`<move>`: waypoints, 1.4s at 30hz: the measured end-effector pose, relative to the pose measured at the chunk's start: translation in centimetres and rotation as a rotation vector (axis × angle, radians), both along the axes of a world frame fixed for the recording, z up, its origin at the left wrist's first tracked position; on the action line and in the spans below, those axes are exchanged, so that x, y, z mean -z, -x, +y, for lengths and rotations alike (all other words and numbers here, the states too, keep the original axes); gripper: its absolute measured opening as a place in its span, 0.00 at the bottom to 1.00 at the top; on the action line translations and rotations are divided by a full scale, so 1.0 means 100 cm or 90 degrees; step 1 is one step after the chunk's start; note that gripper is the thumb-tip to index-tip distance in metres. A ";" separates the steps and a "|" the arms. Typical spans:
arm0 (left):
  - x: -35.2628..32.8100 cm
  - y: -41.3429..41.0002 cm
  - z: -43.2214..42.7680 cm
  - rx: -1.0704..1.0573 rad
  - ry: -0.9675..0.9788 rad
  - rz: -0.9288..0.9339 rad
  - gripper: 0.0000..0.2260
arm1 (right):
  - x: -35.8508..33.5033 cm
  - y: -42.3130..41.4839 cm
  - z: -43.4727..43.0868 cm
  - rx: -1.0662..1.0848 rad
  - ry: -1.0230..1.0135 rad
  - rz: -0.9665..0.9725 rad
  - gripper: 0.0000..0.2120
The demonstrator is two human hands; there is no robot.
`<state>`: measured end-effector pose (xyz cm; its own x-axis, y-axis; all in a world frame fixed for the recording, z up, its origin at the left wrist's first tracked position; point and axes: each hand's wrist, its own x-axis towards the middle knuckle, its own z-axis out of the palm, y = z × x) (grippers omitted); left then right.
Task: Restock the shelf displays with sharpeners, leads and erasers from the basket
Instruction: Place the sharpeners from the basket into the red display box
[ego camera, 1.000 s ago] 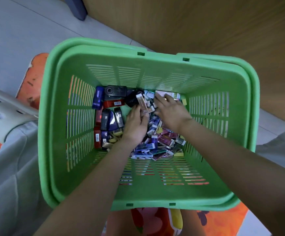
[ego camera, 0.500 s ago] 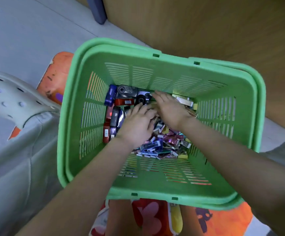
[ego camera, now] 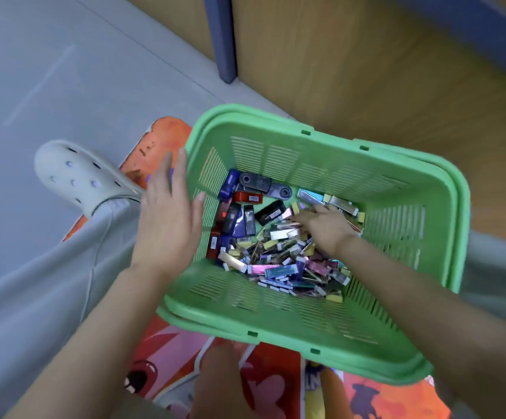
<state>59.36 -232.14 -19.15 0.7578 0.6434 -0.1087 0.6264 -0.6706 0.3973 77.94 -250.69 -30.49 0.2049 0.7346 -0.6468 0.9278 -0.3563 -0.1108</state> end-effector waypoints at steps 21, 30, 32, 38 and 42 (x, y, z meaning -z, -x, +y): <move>-0.004 0.009 0.002 -0.028 0.136 -0.075 0.25 | 0.033 0.105 0.057 -0.042 -0.040 0.109 0.32; -0.002 0.009 0.006 -0.028 0.151 -0.085 0.25 | 0.043 0.104 0.063 -0.116 -0.020 0.225 0.15; -0.002 0.011 0.006 -0.029 0.151 -0.078 0.26 | 0.043 0.096 0.065 -0.184 0.025 0.212 0.20; -0.004 0.011 0.004 -0.026 0.148 -0.053 0.26 | 0.031 0.095 0.063 -0.217 0.118 0.237 0.23; -0.007 0.009 0.004 -0.022 0.145 -0.045 0.26 | 0.025 0.085 0.064 -0.187 0.181 0.303 0.23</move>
<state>58.45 -231.71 -18.48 0.7468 0.6340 -0.2007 0.6122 -0.5376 0.5799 69.40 -244.27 -32.97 -0.3379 0.5029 -0.7956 0.8639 -0.1698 -0.4743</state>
